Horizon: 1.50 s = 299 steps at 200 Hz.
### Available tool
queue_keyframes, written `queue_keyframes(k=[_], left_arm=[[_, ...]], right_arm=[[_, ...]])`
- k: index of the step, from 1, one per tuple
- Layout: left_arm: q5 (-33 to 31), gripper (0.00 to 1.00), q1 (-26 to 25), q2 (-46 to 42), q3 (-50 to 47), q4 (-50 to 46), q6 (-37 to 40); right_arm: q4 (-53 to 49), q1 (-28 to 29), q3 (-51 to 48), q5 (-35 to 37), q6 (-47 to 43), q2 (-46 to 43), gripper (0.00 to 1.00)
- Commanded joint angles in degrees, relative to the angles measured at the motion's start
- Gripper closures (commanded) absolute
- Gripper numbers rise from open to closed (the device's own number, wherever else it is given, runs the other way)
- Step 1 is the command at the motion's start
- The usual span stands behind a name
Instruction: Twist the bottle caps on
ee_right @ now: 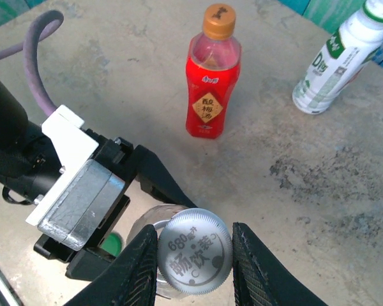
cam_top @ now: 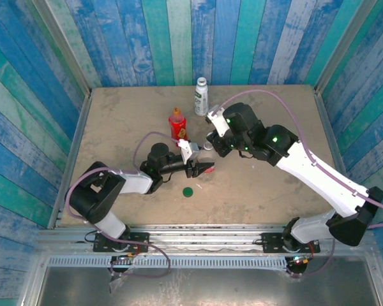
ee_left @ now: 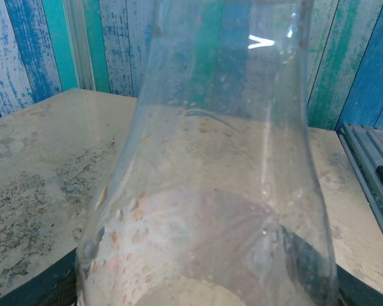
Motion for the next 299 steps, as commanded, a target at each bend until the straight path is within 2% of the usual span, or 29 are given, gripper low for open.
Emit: queue_keyframes(k=[1,191,299], left_arm=[[1.8,0.35,-0.3,2.9,0.2,-1.6,-1.5],[1.7,0.34,-0.4,3.4,0.8,-3.6,0.6],[1.9,0.34,-0.3,3.2,0.7,-4.5,1.7]], right_arm=[[-3.5,-0.2,1.7,-2.1,-0.8,0.9,0.68],[-10.3,-0.5,4.8,-6.6,0.4,4.5,0.68],[-15.3,-1.9,6.7,-4.8,2.6,8.1,0.69]])
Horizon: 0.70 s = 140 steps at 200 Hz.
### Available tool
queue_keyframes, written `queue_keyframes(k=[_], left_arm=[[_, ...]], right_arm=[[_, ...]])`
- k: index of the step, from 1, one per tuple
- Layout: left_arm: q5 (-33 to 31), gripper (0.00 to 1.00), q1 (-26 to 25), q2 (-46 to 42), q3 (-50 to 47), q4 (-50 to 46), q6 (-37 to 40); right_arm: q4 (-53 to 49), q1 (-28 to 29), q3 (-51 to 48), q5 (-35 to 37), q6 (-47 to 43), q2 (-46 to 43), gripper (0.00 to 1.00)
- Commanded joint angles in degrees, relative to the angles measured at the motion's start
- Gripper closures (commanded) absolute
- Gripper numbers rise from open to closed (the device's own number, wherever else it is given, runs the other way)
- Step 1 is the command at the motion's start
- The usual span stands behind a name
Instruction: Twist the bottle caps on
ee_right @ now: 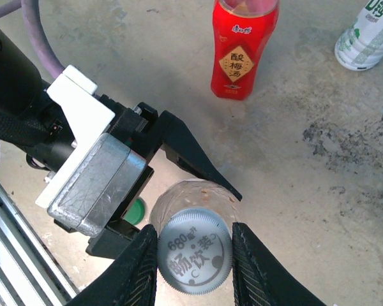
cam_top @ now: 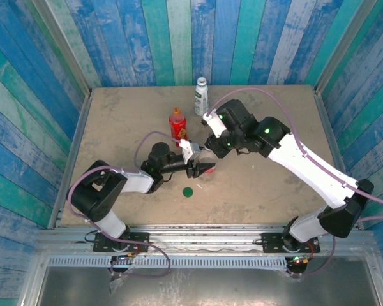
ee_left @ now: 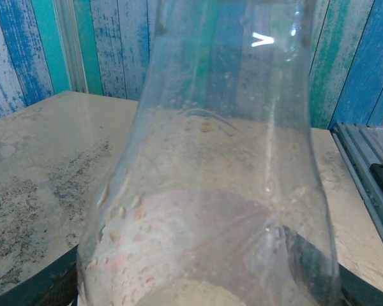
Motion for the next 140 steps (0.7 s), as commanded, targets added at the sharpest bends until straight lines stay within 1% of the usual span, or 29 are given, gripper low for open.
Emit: queue_keyframes(k=[1,56,87,140], left_arm=[[0.7,0.34,-0.3,2.4,0.0,-4.7,1.0],[0.6,0.33,-0.3,2.5,-0.1,-4.7,1.1],[0.6,0.33,-0.3,2.7,0.0,-4.7,1.1],[0.7,0.33,-0.3,2.7,-0.1,-4.7,1.0]], right_arm=[[-6.3,-0.7,1.0,0.5,1.2,2.7,0.69],[-8.6,-0.7,1.5,-1.0,1.1,4.7,0.69],[-9.0,-0.7,1.0,-3.9,0.4,4.5,0.68],[-9.1,-0.6,2.3,-2.2,0.4,4.3,0.64]])
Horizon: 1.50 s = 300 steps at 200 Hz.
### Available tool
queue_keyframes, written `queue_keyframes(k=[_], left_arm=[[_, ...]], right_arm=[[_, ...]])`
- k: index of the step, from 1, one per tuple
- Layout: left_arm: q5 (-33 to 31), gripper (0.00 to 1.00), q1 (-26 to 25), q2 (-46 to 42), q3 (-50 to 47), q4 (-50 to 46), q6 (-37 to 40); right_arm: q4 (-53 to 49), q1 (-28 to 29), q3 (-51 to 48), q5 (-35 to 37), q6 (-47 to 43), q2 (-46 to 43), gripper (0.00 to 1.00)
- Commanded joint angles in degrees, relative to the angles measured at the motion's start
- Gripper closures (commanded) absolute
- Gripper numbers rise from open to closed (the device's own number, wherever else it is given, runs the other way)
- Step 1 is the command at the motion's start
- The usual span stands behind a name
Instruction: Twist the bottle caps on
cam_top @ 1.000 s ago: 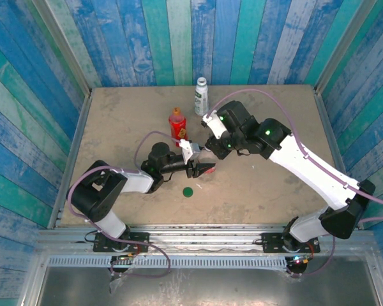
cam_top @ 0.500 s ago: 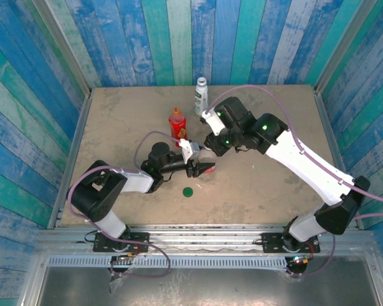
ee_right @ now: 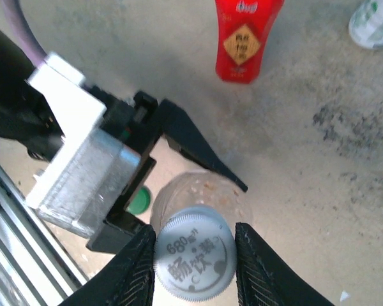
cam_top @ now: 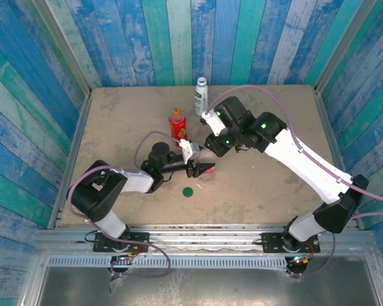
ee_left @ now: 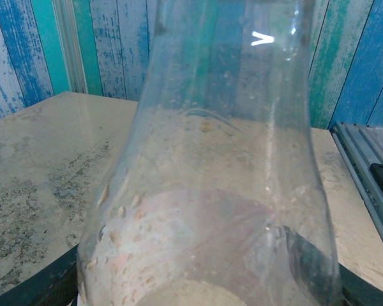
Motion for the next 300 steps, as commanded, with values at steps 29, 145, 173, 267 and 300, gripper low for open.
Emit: queue_keyframes(k=[29,145,173,267,300], left_arm=[[0.6,0.33,-0.3,2.6,-0.1,-4.6,0.8],[0.5,0.33,-0.4,3.1,0.0,-4.4,0.8],[0.6,0.33,-0.3,3.2,0.0,-4.4,0.9],[0.6,0.33,-0.3,3.0,0.1,-4.8,1.1],[0.6,0.33,-0.3,2.9,0.1,-5.0,1.1]], right_arm=[[-4.6,0.0,0.6,1.0,-0.4,1.3,0.63],[3.8,0.1,-3.1,1.9,-1.5,-7.3,0.27],[6.2,-0.1,-4.3,2.8,-0.6,-8.5,0.54],[3.6,-0.1,-4.3,0.2,-1.7,-4.4,0.80],[3.4,-0.1,-6.6,0.4,-1.3,-4.9,0.81]])
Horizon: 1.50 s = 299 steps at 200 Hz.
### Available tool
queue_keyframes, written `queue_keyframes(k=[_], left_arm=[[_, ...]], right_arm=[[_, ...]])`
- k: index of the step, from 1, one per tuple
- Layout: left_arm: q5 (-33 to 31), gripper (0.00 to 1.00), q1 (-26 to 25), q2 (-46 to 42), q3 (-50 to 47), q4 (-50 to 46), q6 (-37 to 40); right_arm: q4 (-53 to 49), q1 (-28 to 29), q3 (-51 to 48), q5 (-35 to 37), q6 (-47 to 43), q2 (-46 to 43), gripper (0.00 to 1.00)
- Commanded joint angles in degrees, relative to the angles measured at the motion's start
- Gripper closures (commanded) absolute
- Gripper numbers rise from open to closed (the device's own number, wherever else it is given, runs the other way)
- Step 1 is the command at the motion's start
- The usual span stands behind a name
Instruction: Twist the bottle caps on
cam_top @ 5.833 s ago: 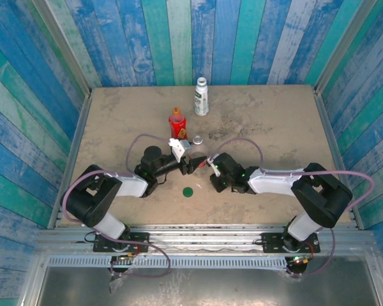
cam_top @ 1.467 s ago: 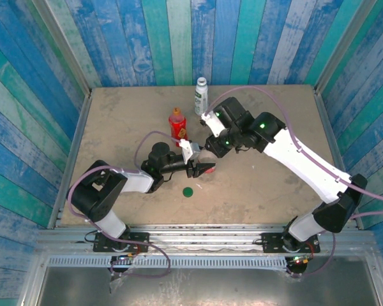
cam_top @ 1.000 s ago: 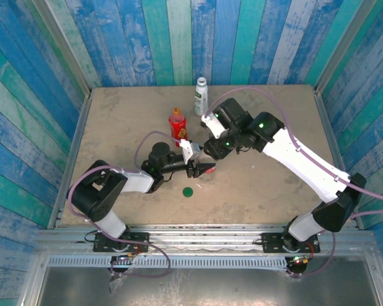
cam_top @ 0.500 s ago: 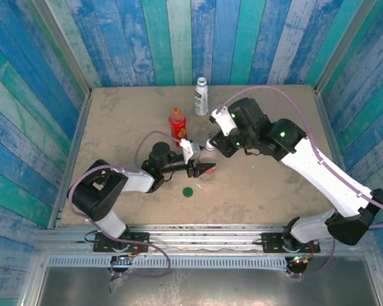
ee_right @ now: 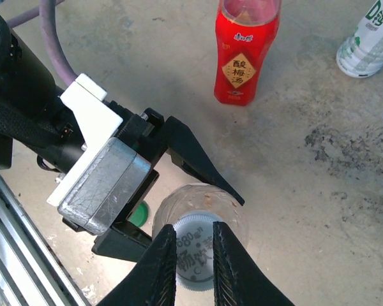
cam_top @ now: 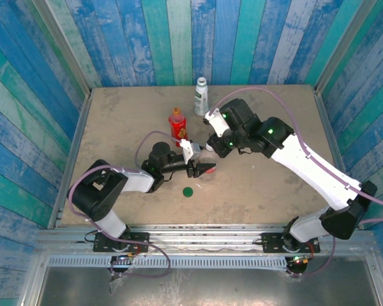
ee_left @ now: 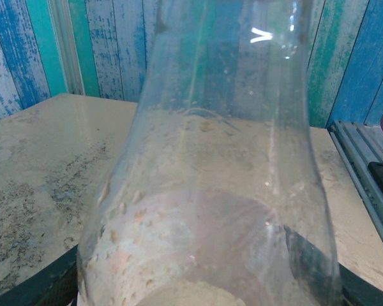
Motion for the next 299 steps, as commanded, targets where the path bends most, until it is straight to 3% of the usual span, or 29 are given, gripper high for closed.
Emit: queue_keyframes(k=[1,72,114,150,214,299], left_arm=[[0.2,0.33,-0.2,2.5,-0.3,-5.1,0.4],[0.3,0.33,-0.3,2.4,-0.4,-4.7,0.2],[0.4,0.33,-0.2,2.5,-0.4,-4.7,0.4],[0.3,0.33,-0.2,2.1,-0.7,-4.6,0.5],[0.5,0.33,-0.3,2.3,-0.7,-4.7,0.6],[0.4,0.33,-0.3,2.4,-0.7,-4.9,0.6]], right_arm=[[-2.5,-0.1,-2.4,-0.1,0.1,-0.4,0.81],[-2.5,-0.6,-5.0,0.6,2.2,-1.3,0.79],[0.9,-0.7,-1.9,-3.3,2.8,-3.4,0.70],[8.4,-3.2,-6.2,-4.0,5.8,-7.0,0.61],[8.8,-8.4,-8.7,-14.9,6.6,-4.9,0.64],[8.9,-11.3,-11.8,-24.0,6.5,-3.1,0.75]])
